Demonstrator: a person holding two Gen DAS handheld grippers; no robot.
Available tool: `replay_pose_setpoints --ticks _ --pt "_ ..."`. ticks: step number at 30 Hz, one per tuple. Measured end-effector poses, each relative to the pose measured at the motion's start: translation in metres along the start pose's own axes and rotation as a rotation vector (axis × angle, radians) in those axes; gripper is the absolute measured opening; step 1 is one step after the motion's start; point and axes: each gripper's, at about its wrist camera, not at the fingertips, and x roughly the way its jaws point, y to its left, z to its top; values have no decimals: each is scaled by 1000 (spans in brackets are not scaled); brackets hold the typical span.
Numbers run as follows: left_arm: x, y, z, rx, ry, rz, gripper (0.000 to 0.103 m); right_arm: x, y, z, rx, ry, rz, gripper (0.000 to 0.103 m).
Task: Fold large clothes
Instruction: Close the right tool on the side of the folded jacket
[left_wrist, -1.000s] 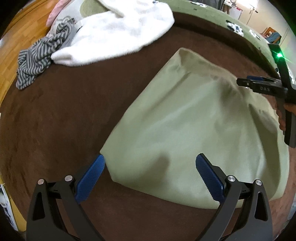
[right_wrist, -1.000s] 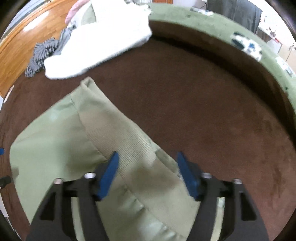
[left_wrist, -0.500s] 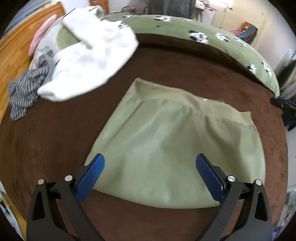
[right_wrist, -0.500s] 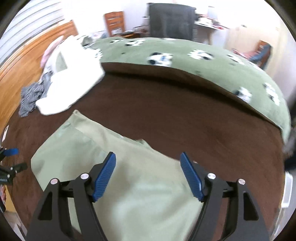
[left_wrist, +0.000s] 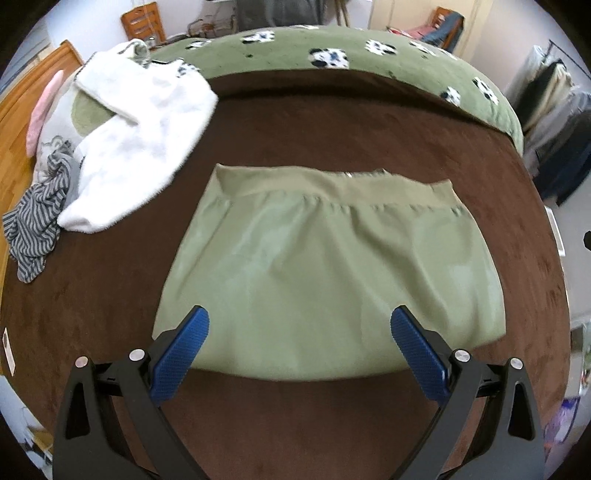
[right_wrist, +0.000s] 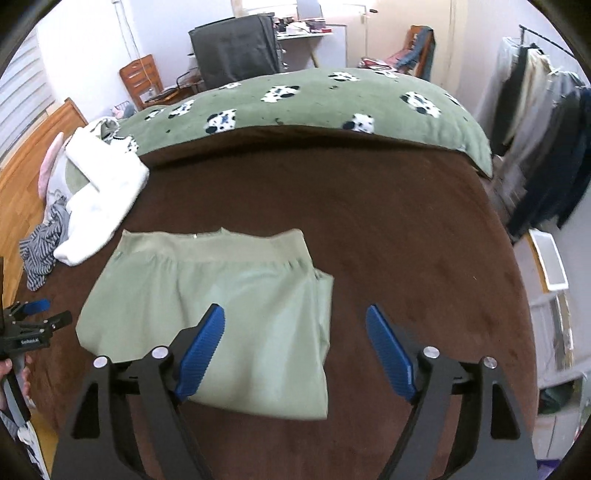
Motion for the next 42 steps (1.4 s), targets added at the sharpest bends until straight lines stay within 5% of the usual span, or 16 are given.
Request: replay_pose_setpoints --ticks 11,25,34,42 --pt "26 -13 -11 129 29 -43 96 16 5 -59 172 0 -29 85" --pt "123 -54 36 285 39 -102 97 69 -1 -102 297 -22 -85 89" --pt "203 -49 33 223 72 -58 98 107 10 -152 441 -51 -86 89" --pt "208 -46 21 184 25 -87 98 143 14 -181 624 -28 -2 89"
